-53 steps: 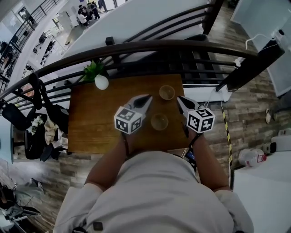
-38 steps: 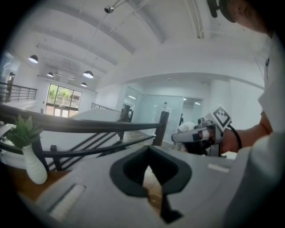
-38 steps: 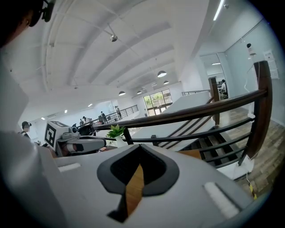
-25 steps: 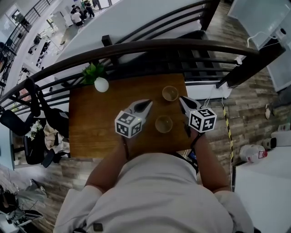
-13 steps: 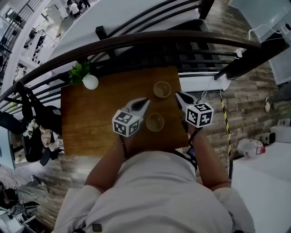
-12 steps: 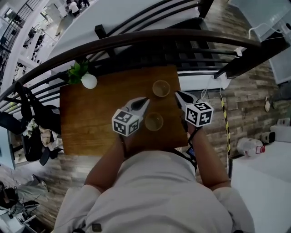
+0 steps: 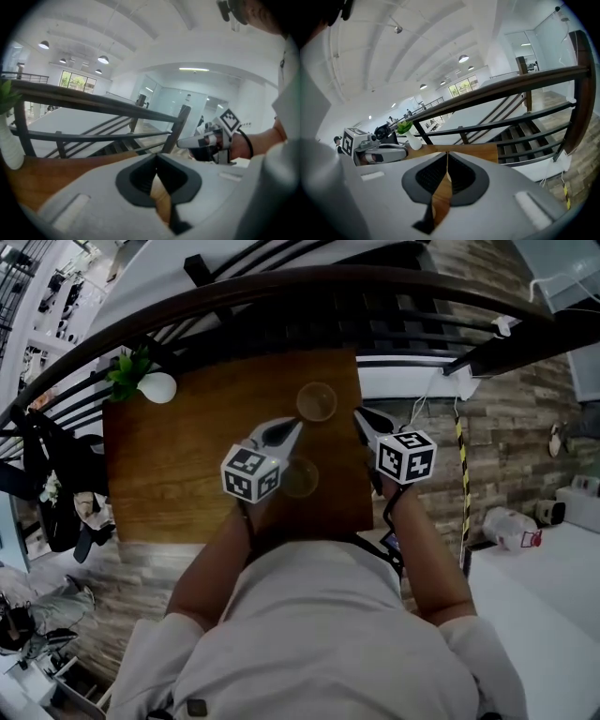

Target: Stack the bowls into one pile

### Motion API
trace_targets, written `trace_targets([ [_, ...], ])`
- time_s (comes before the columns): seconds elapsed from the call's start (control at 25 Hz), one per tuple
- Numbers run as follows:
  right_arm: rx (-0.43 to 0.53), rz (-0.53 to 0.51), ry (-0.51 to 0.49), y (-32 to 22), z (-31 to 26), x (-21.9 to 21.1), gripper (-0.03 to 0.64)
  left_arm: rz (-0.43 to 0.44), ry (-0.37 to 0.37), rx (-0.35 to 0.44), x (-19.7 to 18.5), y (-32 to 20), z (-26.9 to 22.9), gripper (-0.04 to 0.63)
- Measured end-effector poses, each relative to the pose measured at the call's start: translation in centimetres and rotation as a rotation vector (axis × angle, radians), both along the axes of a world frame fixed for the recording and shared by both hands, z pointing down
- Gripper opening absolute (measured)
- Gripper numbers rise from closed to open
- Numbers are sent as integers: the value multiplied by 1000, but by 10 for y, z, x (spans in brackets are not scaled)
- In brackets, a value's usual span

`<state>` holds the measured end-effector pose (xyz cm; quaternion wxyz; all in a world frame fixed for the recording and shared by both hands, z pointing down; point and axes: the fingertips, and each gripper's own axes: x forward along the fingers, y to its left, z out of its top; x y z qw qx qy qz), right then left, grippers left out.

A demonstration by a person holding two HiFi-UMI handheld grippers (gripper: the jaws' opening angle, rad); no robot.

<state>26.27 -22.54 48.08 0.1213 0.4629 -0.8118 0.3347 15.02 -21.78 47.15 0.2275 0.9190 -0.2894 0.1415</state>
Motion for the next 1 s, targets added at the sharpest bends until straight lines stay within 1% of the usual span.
trace_targets([
  [0.24,-52,-44,-9,-18,38,-1,26,-32,-29,-26,2,-22,30,5],
  [0.44,-100,-62,-8,-35,73,0,51,-33,-85,-14,2,-39,55,5],
  [0.56,-137,-74,9,-43,100,4,65,-52,-76,-51,2,-51,76,5],
  [0.68,-181,-78,16,-49,134,11,72,-52,-77,-87,10,-56,106,5],
  [0.84,-220,-79,9,-67,170,18,82,-48,-84,-102,22,-76,135,5],
  [1.0,-254,-68,-3,-77,192,14,87,-48,-87,-128,20,-81,153,5],
])
